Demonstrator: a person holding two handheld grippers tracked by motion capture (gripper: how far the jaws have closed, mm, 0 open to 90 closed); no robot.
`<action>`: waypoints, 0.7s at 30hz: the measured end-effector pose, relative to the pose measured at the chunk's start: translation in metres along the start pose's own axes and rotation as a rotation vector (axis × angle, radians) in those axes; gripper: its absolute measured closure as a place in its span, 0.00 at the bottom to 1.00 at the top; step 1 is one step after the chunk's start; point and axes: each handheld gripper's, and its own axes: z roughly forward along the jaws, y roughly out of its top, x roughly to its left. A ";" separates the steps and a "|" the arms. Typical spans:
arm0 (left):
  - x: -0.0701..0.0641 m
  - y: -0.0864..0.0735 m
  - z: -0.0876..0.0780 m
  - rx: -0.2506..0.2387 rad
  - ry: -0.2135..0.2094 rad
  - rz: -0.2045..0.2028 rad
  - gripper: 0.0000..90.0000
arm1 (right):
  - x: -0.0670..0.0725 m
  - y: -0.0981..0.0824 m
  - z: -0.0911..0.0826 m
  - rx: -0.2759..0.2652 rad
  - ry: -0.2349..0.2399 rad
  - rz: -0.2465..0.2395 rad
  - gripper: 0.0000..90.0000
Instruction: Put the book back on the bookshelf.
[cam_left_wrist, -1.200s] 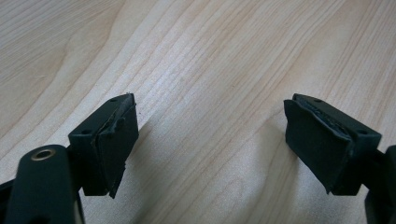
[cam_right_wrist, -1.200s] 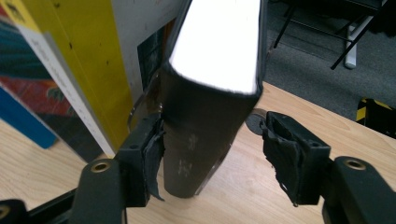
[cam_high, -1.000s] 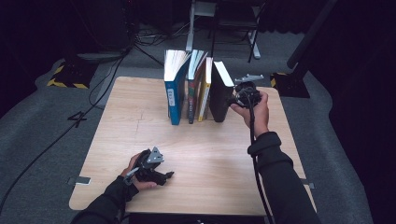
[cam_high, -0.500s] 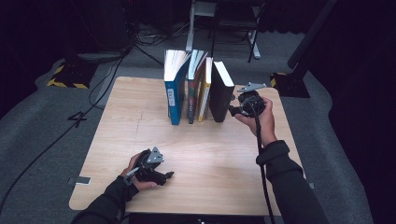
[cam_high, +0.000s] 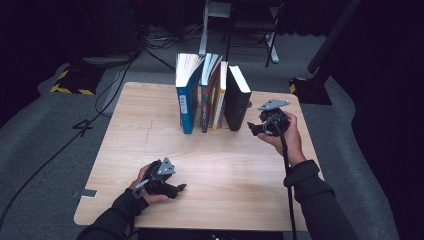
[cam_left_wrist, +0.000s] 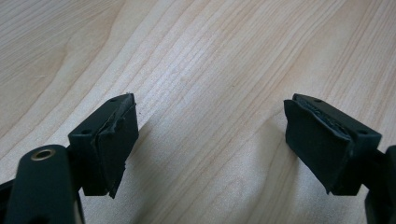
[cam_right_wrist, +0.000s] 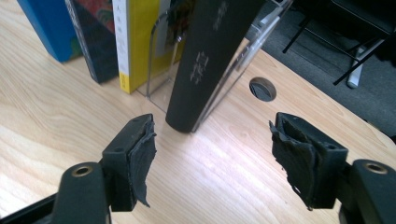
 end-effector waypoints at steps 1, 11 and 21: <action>0.000 0.000 0.000 -0.001 0.000 0.001 0.20 | 0.000 -0.002 -0.001 0.000 0.003 -0.002 0.34; 0.000 0.000 0.000 -0.001 0.000 0.001 0.20 | 0.001 -0.029 -0.008 0.026 0.025 -0.052 0.33; 0.000 0.000 0.000 -0.001 0.001 0.000 0.20 | 0.014 -0.060 -0.016 0.037 0.073 -0.096 0.33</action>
